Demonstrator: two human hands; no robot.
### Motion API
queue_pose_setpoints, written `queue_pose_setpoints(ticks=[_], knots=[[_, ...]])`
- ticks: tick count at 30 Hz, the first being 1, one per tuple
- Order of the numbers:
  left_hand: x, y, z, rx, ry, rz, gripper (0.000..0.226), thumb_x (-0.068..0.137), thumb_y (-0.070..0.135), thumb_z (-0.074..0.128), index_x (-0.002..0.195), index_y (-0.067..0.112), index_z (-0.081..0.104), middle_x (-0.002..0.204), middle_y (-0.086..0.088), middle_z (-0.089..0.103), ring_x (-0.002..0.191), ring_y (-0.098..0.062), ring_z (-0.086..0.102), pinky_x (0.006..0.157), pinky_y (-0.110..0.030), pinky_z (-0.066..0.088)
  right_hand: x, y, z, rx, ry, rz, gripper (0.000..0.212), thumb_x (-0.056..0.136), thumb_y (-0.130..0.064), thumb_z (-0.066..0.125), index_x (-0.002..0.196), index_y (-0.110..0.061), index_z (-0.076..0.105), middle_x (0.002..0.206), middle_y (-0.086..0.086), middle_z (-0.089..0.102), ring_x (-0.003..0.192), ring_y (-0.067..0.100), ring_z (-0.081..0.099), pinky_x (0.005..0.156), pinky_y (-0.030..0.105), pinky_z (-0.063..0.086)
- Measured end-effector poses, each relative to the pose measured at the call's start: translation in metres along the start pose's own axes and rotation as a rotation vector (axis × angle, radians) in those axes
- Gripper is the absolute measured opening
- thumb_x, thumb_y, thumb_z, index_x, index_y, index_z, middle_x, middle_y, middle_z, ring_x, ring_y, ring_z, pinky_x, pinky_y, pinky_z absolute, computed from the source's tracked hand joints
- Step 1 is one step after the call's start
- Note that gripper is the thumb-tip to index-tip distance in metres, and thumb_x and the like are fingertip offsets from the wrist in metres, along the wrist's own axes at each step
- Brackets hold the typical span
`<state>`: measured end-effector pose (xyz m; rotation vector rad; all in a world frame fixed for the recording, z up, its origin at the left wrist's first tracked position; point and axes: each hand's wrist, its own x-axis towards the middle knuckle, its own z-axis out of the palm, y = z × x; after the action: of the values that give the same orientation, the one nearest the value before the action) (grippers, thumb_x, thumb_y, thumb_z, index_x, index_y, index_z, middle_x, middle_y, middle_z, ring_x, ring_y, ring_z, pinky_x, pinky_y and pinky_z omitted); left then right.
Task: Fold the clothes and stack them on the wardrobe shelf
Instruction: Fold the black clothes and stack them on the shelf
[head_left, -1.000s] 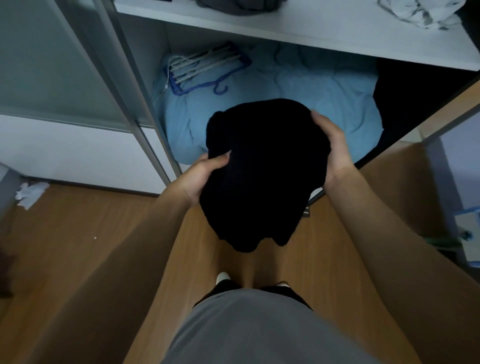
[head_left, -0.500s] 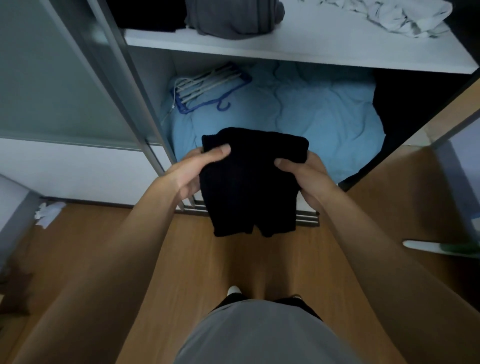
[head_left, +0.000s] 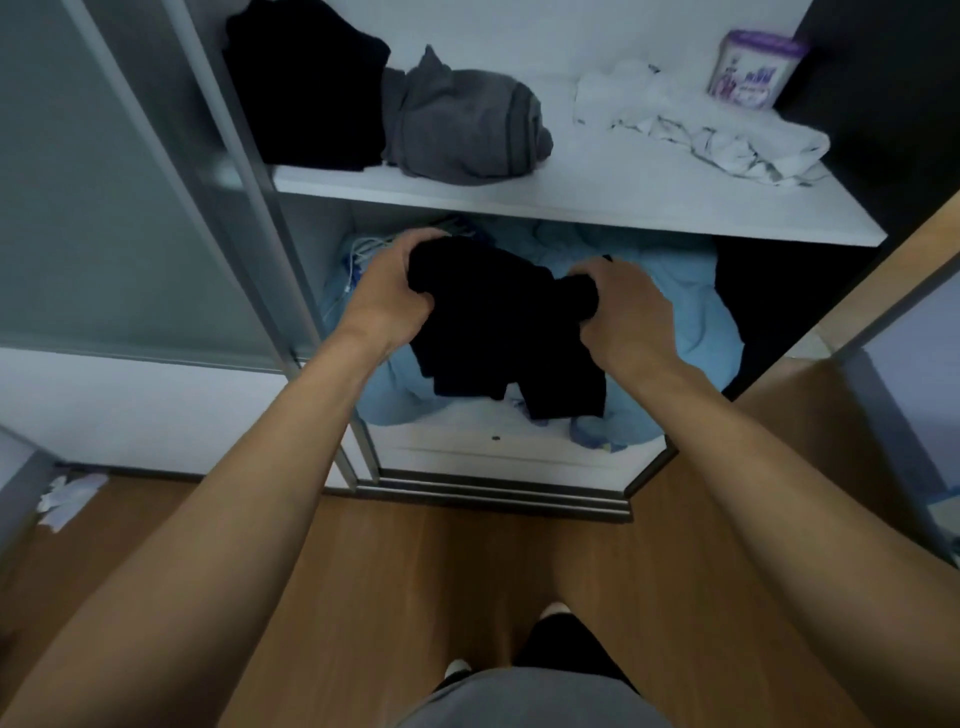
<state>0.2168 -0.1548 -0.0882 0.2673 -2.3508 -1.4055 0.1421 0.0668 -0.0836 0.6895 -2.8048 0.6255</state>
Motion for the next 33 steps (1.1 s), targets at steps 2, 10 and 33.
queue_pose_setpoints(ticks=[2, 10, 33], knots=[[0.015, 0.009, -0.003, 0.071, 0.07, 0.095, 0.06, 0.077, -0.021, 0.047, 0.128, 0.008, 0.056, 0.117, 0.003, 0.06, 0.112, -0.008, 0.055, 0.095, -0.004, 0.038, 0.015, 0.001, -0.006, -0.032, 0.169, -0.044, 0.035, 0.086, -0.005, 0.056, 0.118, -0.018, 0.062, 0.116, 0.007, 0.058, 0.111, 0.026, 0.053, 0.074, 0.034, 0.041], [0.095, 0.037, -0.02, -0.198, 0.165, 0.19, 0.06, 0.083, -0.024, 0.043, 0.115, 0.025, 0.054, 0.108, 0.012, 0.053, 0.094, -0.005, 0.057, 0.075, -0.034, 0.062, 0.119, -0.011, -0.028, 0.866, 0.271, 0.103, 0.04, 0.077, 0.002, 0.059, 0.087, -0.033, 0.044, 0.091, -0.001, 0.061, 0.077, 0.013, 0.065, 0.065, 0.037, 0.06], [0.339, -0.004, -0.023, 0.752, 0.295, -0.156, 0.055, 0.09, 0.035, 0.059, 0.141, 0.025, 0.04, 0.148, -0.01, 0.034, 0.119, -0.034, 0.05, 0.097, -0.043, 0.045, 0.389, -0.007, 0.071, 0.664, -0.003, 0.103, 0.041, 0.083, -0.047, 0.062, 0.12, -0.03, 0.057, 0.115, -0.007, 0.062, 0.1, 0.014, 0.058, 0.087, 0.033, 0.046]])
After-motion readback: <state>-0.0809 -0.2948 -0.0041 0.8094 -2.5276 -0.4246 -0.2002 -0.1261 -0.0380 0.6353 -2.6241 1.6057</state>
